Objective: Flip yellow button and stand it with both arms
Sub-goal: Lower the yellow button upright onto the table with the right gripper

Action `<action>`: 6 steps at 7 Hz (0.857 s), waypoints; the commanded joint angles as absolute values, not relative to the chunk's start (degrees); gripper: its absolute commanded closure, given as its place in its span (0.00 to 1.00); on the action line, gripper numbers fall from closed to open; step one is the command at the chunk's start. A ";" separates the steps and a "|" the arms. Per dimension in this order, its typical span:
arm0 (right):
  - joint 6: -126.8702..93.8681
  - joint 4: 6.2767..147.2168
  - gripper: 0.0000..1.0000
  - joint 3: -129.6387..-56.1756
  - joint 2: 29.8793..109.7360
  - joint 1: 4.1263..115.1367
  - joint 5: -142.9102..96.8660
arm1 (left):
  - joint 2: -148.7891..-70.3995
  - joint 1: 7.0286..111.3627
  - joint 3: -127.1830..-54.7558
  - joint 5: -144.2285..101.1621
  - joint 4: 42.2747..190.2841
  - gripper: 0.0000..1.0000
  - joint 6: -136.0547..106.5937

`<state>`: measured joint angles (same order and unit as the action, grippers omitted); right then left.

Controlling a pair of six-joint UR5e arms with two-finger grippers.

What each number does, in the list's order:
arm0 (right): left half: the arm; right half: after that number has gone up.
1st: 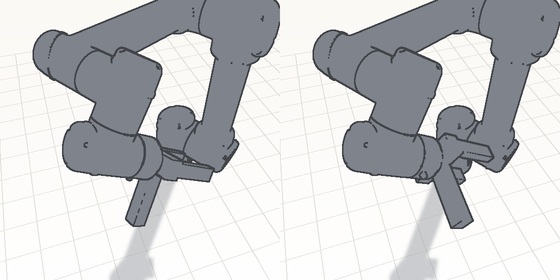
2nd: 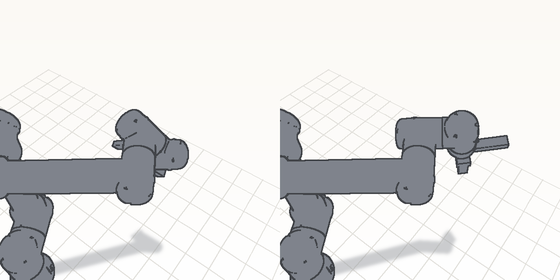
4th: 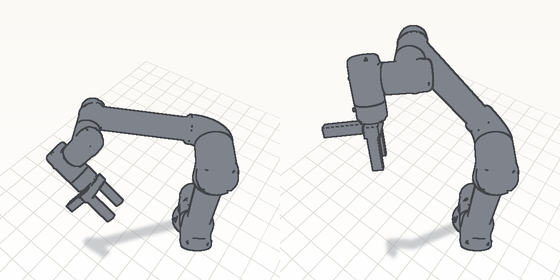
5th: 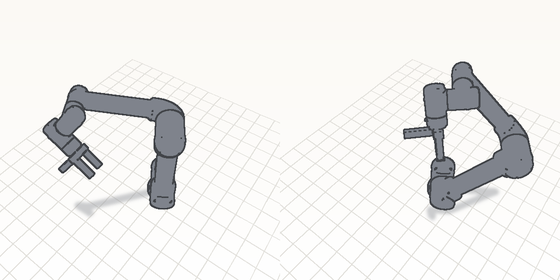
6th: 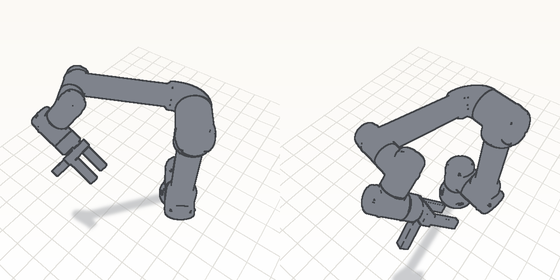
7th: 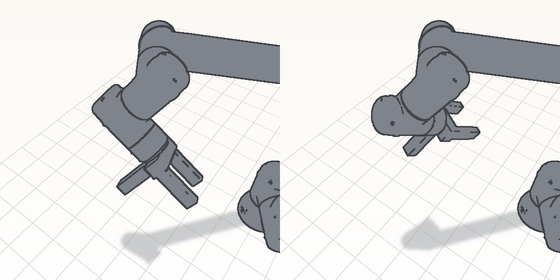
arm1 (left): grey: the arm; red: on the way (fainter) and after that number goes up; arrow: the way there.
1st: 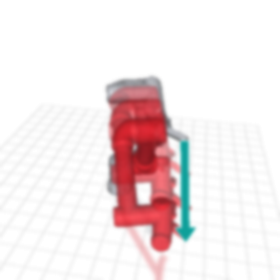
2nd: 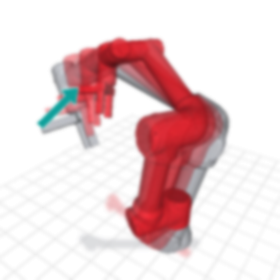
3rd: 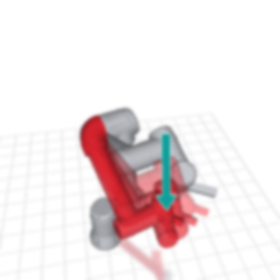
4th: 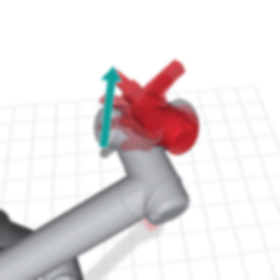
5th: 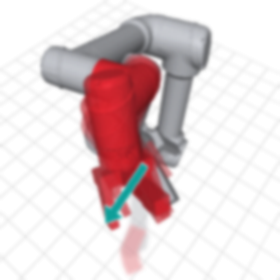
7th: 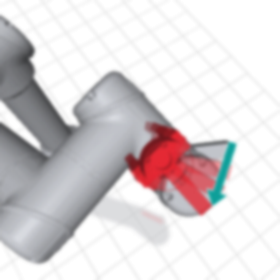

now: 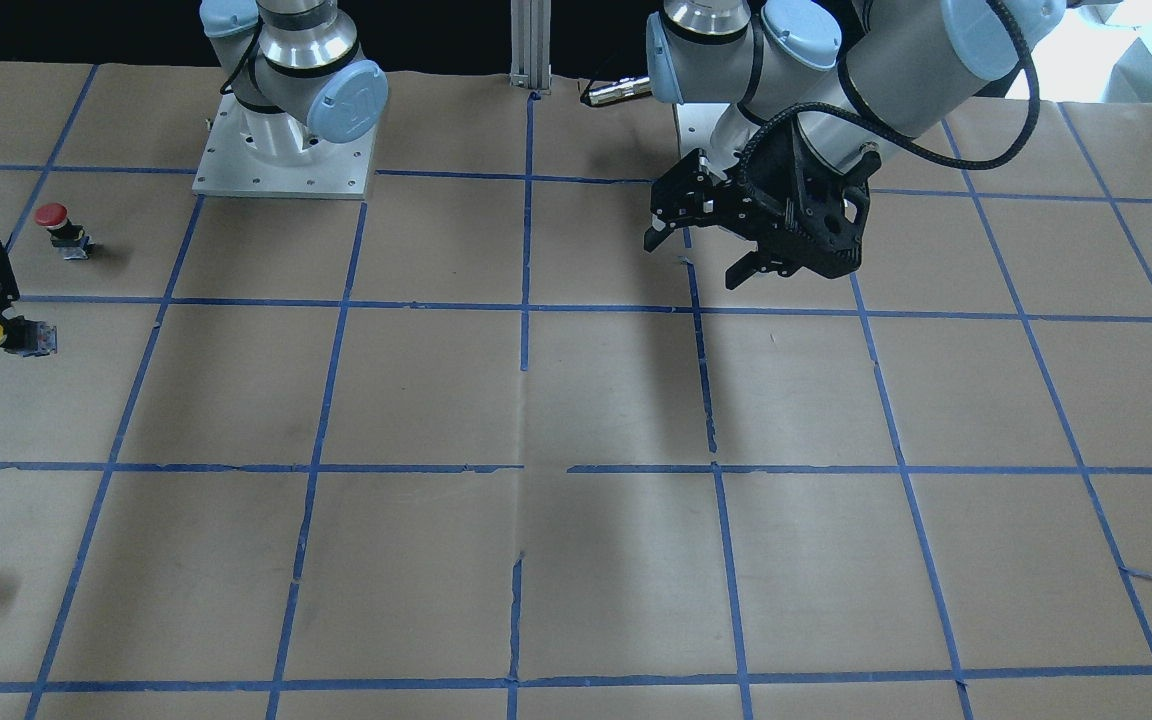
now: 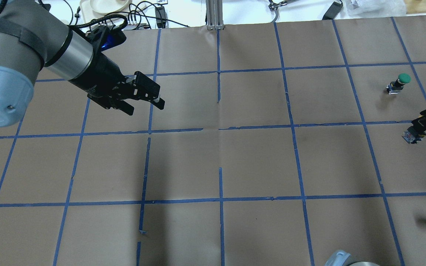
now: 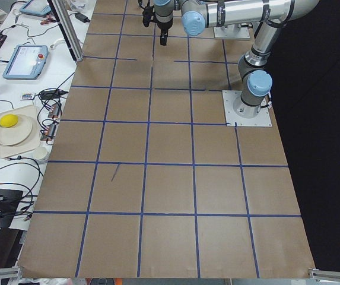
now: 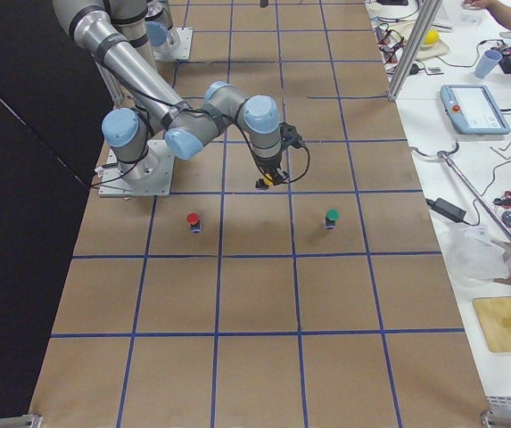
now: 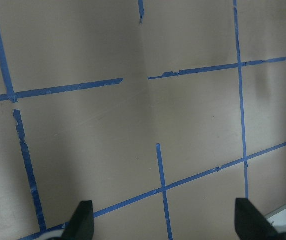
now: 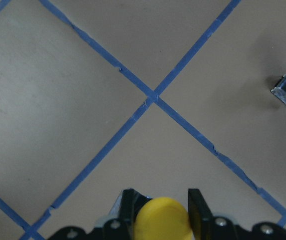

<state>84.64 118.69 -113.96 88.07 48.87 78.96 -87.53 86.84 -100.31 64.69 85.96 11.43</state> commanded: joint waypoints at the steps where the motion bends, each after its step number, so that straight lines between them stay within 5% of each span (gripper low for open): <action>1: 99.34 121.20 0.82 -116.10 87.72 45.11 77.62 | -87.63 86.84 -100.28 64.69 85.96 0.00 11.43; 6: 125.31 124.27 0.81 -116.28 83.16 40.87 72.79 | -87.63 86.92 -100.20 64.42 85.96 0.00 11.34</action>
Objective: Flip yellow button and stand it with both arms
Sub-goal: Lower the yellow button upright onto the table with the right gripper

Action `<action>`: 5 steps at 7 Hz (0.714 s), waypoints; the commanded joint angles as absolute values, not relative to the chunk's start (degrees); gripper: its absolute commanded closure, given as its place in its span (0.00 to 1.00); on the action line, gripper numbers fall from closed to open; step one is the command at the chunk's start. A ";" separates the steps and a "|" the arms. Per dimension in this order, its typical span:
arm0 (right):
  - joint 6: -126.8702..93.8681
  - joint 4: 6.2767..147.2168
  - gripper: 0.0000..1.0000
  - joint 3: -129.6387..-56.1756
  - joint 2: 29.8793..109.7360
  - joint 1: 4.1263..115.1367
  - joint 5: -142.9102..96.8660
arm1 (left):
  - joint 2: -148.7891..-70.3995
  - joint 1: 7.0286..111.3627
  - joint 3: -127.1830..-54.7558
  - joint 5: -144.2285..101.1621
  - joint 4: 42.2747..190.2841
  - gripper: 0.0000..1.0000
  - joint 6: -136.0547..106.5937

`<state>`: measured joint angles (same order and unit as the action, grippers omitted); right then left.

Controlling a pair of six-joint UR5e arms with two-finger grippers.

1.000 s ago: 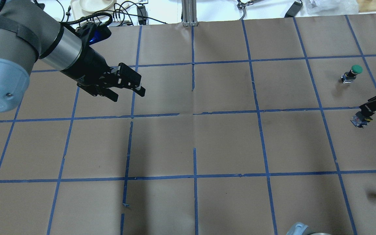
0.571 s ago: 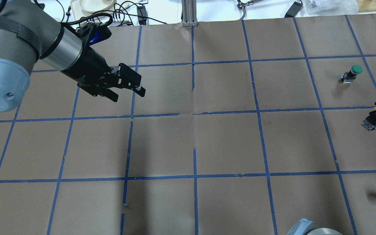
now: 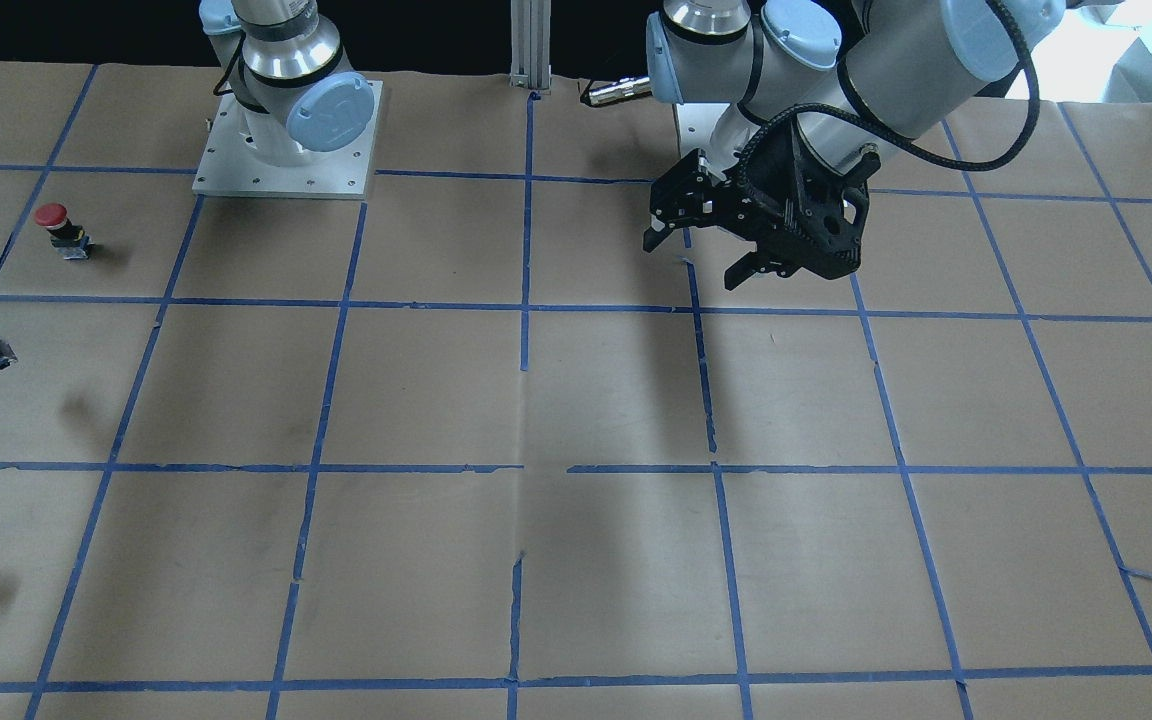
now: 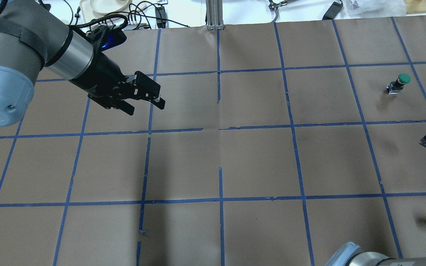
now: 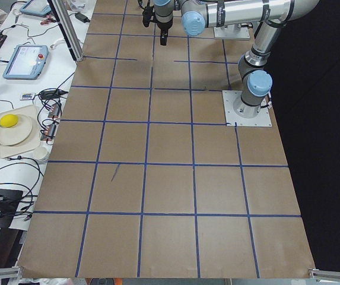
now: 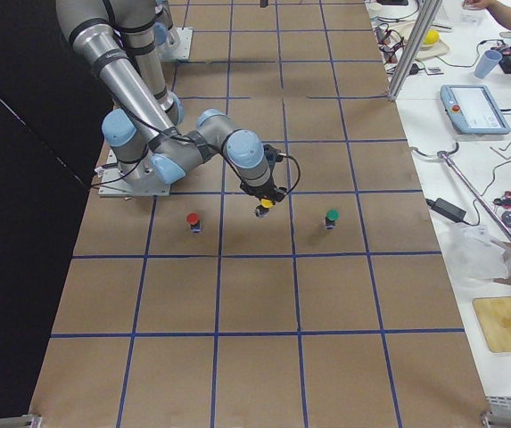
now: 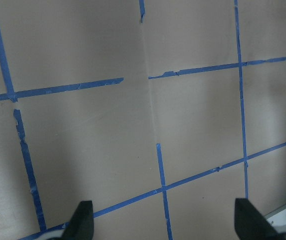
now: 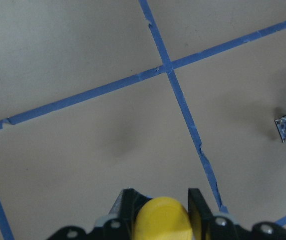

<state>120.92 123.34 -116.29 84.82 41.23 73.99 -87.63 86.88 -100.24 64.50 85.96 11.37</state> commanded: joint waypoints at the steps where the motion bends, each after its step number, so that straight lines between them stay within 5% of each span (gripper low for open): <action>1: 128.12 124.28 0.81 -116.28 81.58 40.00 70.77 | -87.54 86.92 -100.20 64.42 85.96 0.00 11.34; 5: 140.45 123.92 0.79 -116.37 79.28 37.88 66.44 | -87.54 87.01 -99.93 69.04 85.78 0.00 11.43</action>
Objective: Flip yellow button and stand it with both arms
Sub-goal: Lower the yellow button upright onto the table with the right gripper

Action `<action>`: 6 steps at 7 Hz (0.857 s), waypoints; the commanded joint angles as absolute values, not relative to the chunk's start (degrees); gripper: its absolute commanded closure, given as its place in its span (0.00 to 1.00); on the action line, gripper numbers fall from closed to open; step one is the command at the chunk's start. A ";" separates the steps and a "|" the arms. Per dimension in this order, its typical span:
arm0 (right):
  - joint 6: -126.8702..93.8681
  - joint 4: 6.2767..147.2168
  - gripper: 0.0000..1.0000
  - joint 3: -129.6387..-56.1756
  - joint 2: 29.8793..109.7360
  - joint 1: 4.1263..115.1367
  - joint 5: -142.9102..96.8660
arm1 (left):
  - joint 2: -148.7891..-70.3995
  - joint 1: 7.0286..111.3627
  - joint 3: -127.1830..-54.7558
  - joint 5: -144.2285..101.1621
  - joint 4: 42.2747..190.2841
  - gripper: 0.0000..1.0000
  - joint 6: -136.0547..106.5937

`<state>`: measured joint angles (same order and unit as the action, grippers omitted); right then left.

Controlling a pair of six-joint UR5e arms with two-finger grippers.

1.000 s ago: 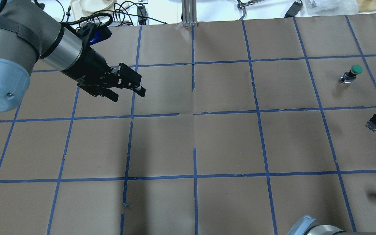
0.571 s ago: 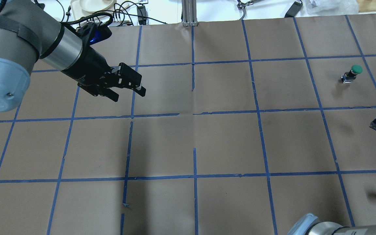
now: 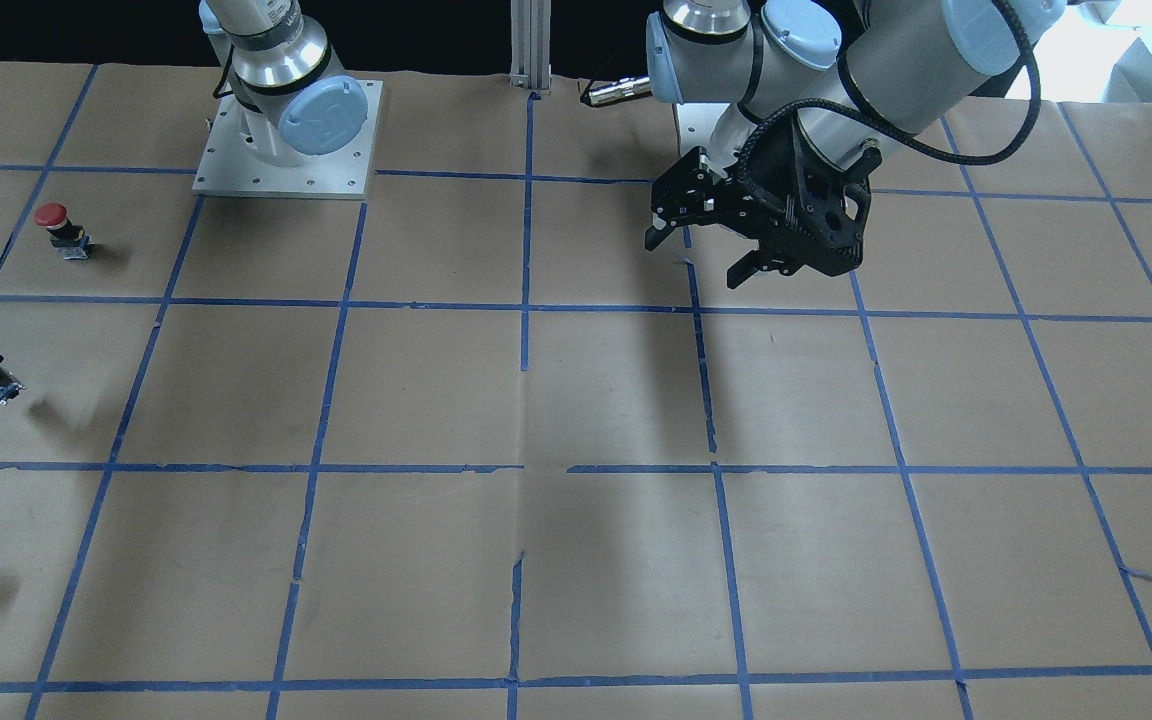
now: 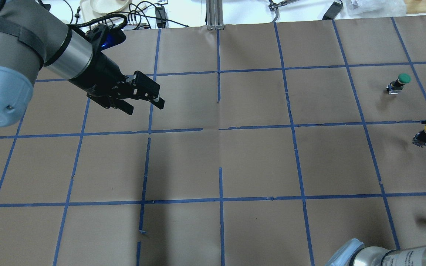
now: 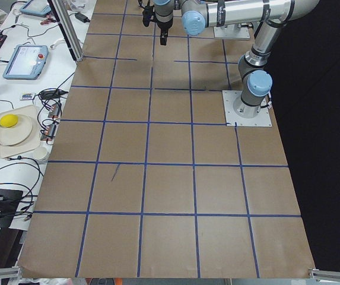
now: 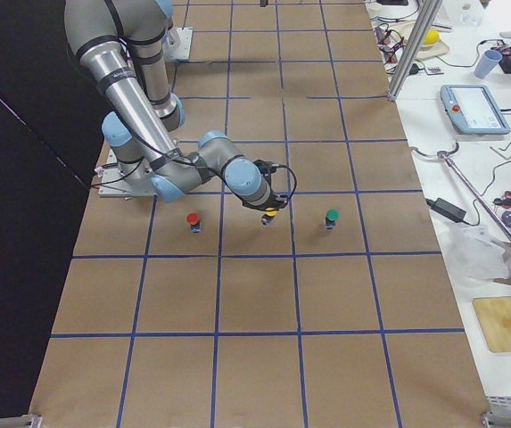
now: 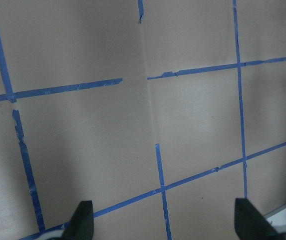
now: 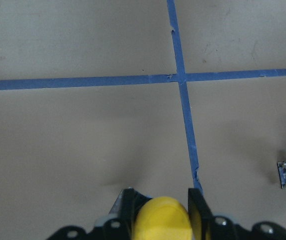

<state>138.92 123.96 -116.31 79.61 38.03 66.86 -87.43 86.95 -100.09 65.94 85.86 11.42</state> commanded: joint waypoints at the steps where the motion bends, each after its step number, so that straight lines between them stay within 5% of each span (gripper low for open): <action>1: 140.45 123.84 0.78 -116.37 79.19 37.88 66.71 | -87.54 87.10 -100.02 70.13 85.87 0.00 11.34; 6: 141.86 122.79 0.75 -116.45 77.86 37.88 67.06 | -85.87 87.19 -97.23 87.88 88.04 0.00 4.33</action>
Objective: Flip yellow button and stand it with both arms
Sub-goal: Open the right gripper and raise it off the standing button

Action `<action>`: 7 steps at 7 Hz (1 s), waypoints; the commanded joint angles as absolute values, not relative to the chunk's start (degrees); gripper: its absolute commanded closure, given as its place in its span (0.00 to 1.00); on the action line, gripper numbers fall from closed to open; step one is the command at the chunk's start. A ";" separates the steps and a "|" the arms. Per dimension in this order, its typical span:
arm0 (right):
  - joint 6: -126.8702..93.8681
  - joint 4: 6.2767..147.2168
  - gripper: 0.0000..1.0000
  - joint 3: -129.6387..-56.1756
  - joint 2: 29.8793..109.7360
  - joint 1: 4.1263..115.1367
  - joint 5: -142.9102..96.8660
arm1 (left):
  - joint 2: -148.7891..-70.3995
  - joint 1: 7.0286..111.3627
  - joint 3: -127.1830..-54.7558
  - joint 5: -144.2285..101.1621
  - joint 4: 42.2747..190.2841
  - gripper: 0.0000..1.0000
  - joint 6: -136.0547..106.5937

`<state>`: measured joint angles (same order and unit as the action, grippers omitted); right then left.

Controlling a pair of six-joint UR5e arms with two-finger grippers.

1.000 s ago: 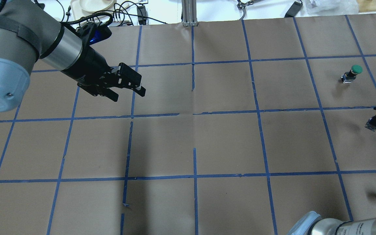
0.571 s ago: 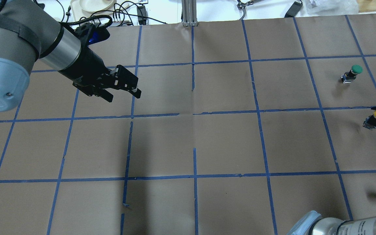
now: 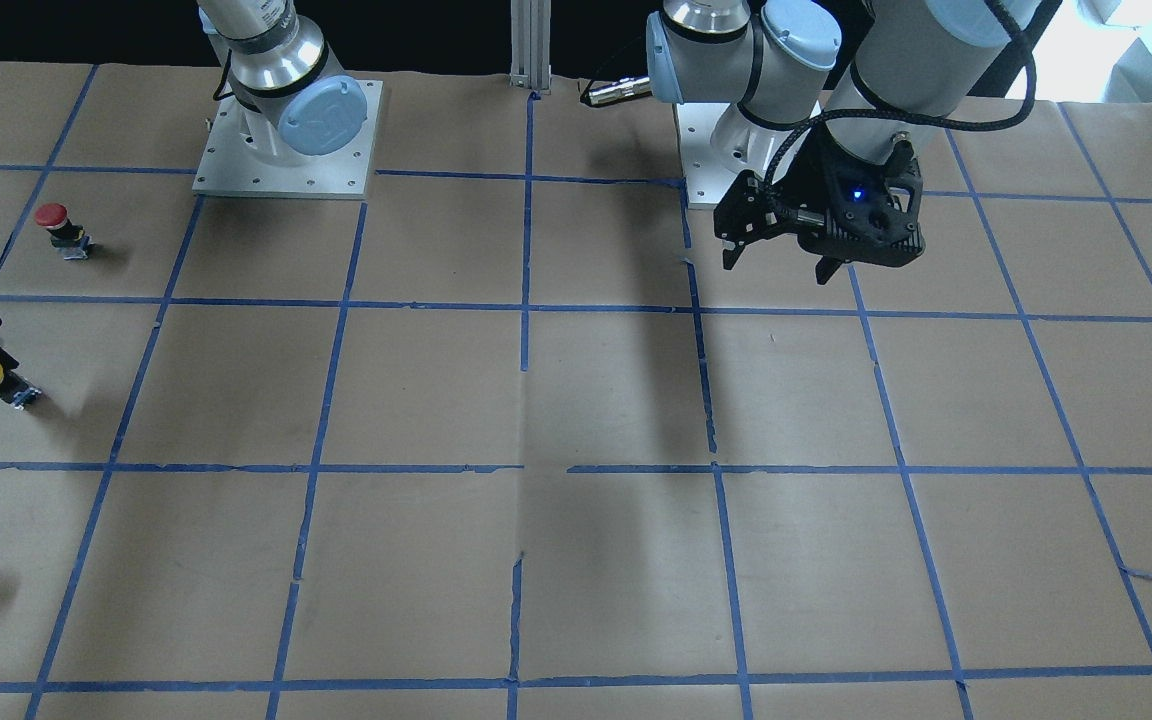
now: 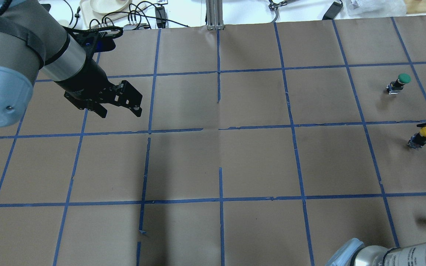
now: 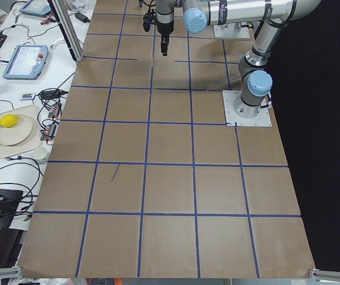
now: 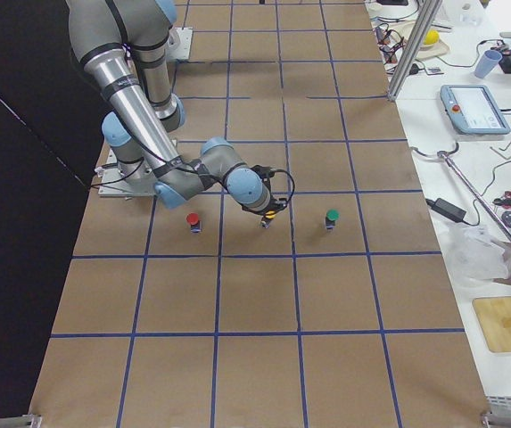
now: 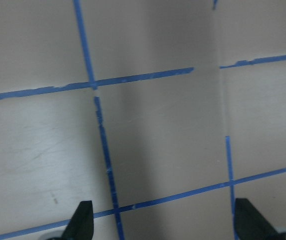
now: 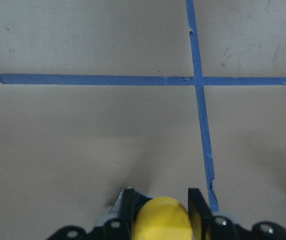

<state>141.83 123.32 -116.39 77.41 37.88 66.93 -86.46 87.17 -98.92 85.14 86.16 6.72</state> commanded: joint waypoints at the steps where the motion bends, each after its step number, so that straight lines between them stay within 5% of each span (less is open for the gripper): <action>1: 142.03 122.17 0.73 -116.46 77.87 37.88 67.15 | -86.57 87.19 -94.07 89.54 90.50 0.00 2.39; 4: 141.86 119.98 0.28 -116.46 77.69 37.62 67.32 | -88.50 88.94 -91.85 91.21 91.15 0.00 0.53; 5: 141.33 119.88 0.04 -116.54 77.70 37.10 67.93 | -88.59 88.95 -91.85 90.62 90.97 0.00 -2.87; 7: 138.54 117.79 0.01 -116.46 77.96 37.00 69.42 | -88.59 88.69 -91.06 90.61 91.14 0.00 1.10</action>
